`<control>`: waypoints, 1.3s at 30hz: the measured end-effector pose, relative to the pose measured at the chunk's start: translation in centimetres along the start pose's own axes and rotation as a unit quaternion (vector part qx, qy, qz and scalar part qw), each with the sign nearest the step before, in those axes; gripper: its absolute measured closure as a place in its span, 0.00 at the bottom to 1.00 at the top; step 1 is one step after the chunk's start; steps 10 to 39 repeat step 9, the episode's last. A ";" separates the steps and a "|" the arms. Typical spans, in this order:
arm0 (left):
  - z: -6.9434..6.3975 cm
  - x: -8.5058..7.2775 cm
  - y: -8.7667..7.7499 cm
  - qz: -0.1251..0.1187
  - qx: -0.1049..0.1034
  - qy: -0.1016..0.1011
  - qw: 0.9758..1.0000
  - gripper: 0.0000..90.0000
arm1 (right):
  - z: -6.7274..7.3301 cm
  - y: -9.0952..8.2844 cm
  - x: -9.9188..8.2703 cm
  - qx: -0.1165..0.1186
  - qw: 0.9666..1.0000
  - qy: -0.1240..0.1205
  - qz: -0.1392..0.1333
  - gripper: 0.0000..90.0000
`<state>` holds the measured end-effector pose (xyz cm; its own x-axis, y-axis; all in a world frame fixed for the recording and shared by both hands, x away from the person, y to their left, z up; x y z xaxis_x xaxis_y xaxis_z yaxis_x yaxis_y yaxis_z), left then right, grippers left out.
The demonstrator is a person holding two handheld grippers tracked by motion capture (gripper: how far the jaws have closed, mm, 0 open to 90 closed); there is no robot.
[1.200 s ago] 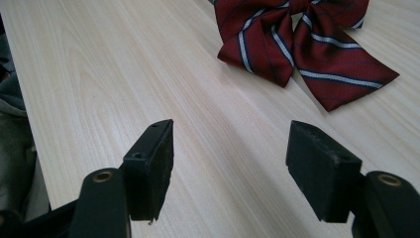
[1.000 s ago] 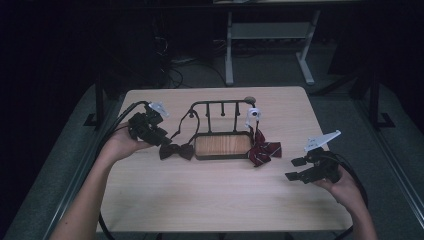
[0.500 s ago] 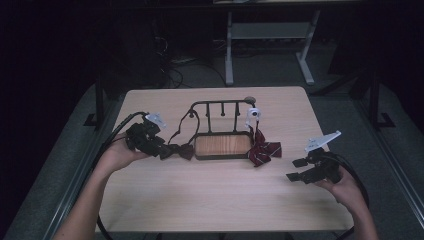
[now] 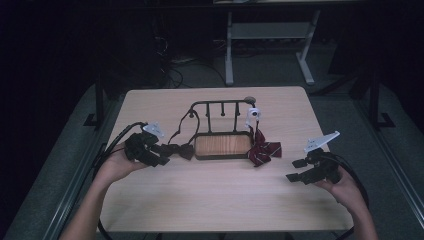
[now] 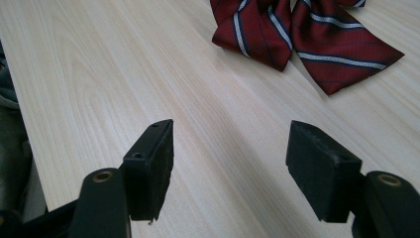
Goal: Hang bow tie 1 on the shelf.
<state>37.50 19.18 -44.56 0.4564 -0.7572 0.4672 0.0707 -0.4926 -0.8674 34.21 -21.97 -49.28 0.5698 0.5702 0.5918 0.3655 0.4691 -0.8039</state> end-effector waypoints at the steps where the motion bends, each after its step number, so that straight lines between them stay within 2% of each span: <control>1: 0.0 -0.1 0.1 0.001 0.001 0.002 1.000 0.54 | 0.0 0.0 0.0 0.000 1.000 0.000 0.001 0.39; 9: -0.3 -1.6 1.0 -0.006 0.002 -0.005 1.000 0.51 | 0.0 0.1 0.0 0.000 1.000 -0.001 0.001 0.38; 39: -0.3 -1.6 1.0 -0.006 0.002 -0.005 1.000 0.51 | 0.0 0.1 0.0 0.000 1.000 -0.001 0.001 0.38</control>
Point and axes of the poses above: each handheld gripper's, and its own axes: y roughly forward along the jaws, x roughly out of its top, z roughly to its left, the point moved 10 cm from there along y, roughly forward along the jaws, and after that the axes turned 11 degrees about -x, right-handed, at the moved point
